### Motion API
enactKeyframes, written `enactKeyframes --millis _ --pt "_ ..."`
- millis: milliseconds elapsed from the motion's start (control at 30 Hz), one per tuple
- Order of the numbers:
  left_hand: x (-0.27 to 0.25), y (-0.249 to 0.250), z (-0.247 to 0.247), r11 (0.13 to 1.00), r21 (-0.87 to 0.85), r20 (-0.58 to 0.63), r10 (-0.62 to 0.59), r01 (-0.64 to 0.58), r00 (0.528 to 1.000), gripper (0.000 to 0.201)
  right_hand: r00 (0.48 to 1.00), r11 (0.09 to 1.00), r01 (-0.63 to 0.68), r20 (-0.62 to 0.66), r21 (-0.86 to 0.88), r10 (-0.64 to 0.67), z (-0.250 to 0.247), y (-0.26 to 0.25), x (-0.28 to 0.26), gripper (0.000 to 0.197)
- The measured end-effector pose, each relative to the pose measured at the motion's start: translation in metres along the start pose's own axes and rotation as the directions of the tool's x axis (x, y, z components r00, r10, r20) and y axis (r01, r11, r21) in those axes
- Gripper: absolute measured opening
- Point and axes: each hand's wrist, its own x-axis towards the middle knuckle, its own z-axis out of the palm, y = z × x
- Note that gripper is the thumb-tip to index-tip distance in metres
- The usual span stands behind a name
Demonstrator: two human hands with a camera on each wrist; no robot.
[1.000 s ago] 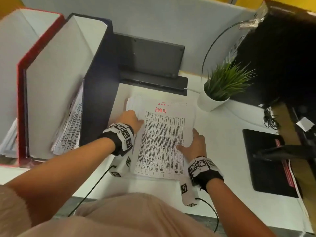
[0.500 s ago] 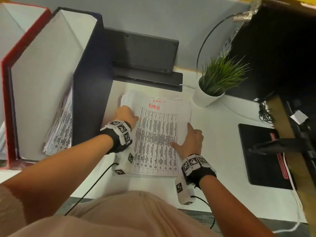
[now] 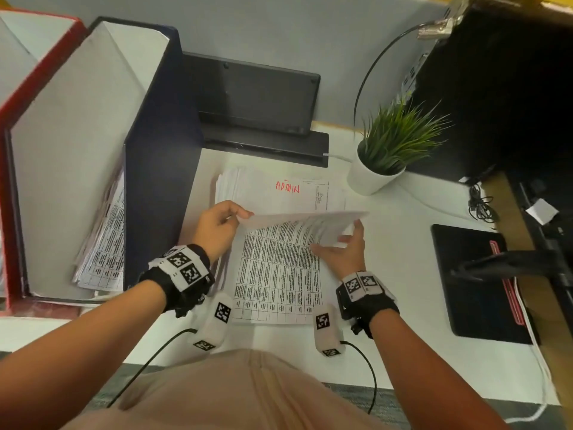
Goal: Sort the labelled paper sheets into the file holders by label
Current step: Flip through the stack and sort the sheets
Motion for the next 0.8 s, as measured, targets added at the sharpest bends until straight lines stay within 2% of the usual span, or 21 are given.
enactKeyframes --millis 33,67,133,167,233,300,367,433,500,533,600,700,800 --pt "0.001 0.002 0.0 0.998 -0.057 0.017 -0.039 0.04 0.999 0.028 1.0 0.998 0.01 -0.01 0.056 -0.009 -0.003 0.002 0.002 0.091" --pt "0.002 0.004 -0.001 0.993 -0.097 0.038 -0.066 0.07 0.997 0.031 0.999 0.996 0.03 -0.013 0.089 -0.029 -0.005 0.005 0.005 0.074" --pt "0.008 0.007 -0.005 0.985 -0.121 0.061 -0.115 0.122 0.991 0.031 0.997 0.997 0.075 -0.014 0.018 -0.074 -0.009 0.01 0.008 0.031" --pt "0.014 0.008 -0.007 0.981 -0.116 0.056 -0.148 0.153 0.987 0.027 0.996 0.996 0.089 -0.017 -0.013 -0.089 -0.01 0.014 0.007 0.023" --pt "0.03 0.007 -0.012 0.959 -0.108 -0.006 -0.266 0.264 0.964 0.025 0.996 0.997 0.082 -0.026 0.008 -0.082 -0.01 0.02 0.006 0.033" --pt "0.047 0.005 -0.014 0.913 -0.049 -0.088 -0.408 0.405 0.909 0.025 0.999 0.994 0.038 -0.019 0.098 -0.037 -0.011 0.024 0.006 0.038" --pt "0.056 0.005 -0.015 0.838 0.274 -0.127 -0.455 0.472 0.881 0.023 0.997 0.959 -0.074 0.011 0.273 0.073 -0.011 0.024 0.006 0.034" --pt "0.059 0.004 -0.014 0.711 0.574 -0.108 -0.426 0.406 0.898 0.045 0.994 0.938 -0.106 0.029 0.33 0.102 -0.012 0.024 0.006 0.026" --pt "0.057 0.008 -0.009 0.625 0.717 -0.098 -0.349 0.309 0.932 0.065 0.998 0.944 -0.058 0.012 0.324 0.057 -0.01 0.023 0.005 0.031" --pt "0.055 0.011 -0.006 0.607 0.744 -0.1 -0.315 0.281 0.944 0.067 0.999 0.946 -0.051 0.013 0.321 0.049 -0.01 0.022 0.003 0.037" --pt "0.052 0.015 -0.002 0.601 0.758 -0.097 -0.28 0.254 0.955 0.054 0.999 0.952 -0.034 0.004 0.305 0.034 -0.009 0.02 0.0 0.042" --pt "0.047 0.017 0.002 0.622 0.755 -0.062 -0.246 0.207 0.967 0.03 0.999 0.987 0.02 -0.045 0.16 -0.013 -0.007 0.017 -0.004 0.036" --pt "0.039 0.02 0.006 0.651 0.743 -0.039 -0.191 0.157 0.981 0.021 0.998 0.988 -0.003 -0.061 0.154 0.013 -0.004 0.016 -0.004 0.036"
